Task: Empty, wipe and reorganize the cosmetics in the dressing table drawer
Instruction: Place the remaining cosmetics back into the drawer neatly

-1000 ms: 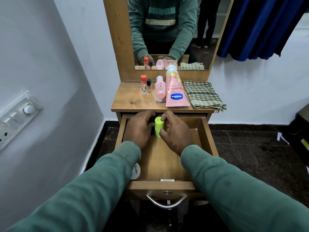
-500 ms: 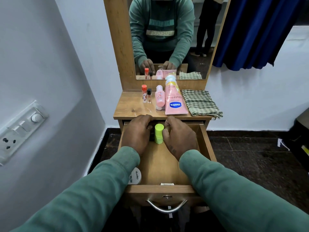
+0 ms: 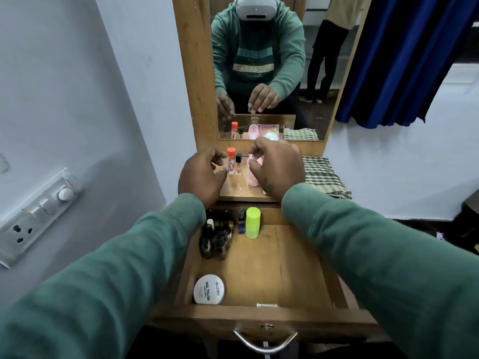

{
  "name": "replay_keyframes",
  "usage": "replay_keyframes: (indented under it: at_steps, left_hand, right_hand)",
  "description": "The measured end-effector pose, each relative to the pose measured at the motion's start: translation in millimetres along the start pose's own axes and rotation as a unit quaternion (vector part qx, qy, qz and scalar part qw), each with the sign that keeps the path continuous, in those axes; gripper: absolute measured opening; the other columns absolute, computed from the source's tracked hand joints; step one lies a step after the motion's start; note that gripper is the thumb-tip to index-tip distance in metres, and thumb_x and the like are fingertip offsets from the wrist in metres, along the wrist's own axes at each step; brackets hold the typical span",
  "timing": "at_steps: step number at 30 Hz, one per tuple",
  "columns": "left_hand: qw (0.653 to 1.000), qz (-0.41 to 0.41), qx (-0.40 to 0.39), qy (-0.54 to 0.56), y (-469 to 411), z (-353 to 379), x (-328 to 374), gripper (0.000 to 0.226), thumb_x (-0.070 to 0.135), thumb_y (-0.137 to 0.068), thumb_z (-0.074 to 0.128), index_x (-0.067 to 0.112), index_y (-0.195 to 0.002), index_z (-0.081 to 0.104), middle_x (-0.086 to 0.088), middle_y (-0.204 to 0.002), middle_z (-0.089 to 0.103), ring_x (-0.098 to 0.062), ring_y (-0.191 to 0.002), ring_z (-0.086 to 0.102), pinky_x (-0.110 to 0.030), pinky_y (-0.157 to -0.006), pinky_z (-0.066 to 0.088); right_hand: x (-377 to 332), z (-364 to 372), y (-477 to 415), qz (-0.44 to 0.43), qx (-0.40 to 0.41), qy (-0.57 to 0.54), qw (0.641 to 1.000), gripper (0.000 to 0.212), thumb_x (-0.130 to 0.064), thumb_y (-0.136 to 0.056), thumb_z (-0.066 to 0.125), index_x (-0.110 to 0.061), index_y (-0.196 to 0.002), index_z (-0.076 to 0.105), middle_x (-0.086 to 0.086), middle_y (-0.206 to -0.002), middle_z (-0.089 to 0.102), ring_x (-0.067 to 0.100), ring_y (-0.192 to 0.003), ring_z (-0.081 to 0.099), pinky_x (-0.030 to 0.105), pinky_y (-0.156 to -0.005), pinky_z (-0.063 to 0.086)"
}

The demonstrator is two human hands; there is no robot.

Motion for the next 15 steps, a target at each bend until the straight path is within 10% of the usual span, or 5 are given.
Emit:
replay_keyframes:
  at_steps: [4, 15]
  left_hand:
    - [1.0, -0.021, -0.009, 0.0, -30, 19, -9, 0.037, 0.019, -0.084, 0.081, 0.028, -0.116, 0.064, 0.01, -0.106, 0.067, -0.014, -0.097, 0.063, -0.038, -0.09, 0.057]
    - [0.997, 0.051, -0.05, -0.043, -47, 39, 3, 0.033, 0.008, -0.09, 0.067, 0.036, -0.107, 0.063, 0.009, -0.102, 0.07, -0.013, -0.088, 0.061, -0.028, -0.075, 0.05]
  right_hand:
    - [9, 39, -35, 0.023, -0.061, 0.042, 0.997, 0.022, -0.031, -0.086, 0.076, -0.033, -0.099, 0.058, -0.004, -0.101, 0.069, 0.029, -0.111, 0.056, 0.046, -0.107, 0.035]
    - [4, 75, -46, 0.004, -0.06, 0.027, 0.998, 0.029, -0.023, -0.087, 0.067, -0.034, -0.092, 0.041, 0.002, -0.094, 0.064, 0.035, -0.102, 0.048, 0.039, -0.082, 0.028]
Point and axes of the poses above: each hand's wrist, its own y-axis away from the middle knuckle, its own z-axis out of the palm, x = y × z, the point moved 10 cm from there along -y, towards the middle knuckle
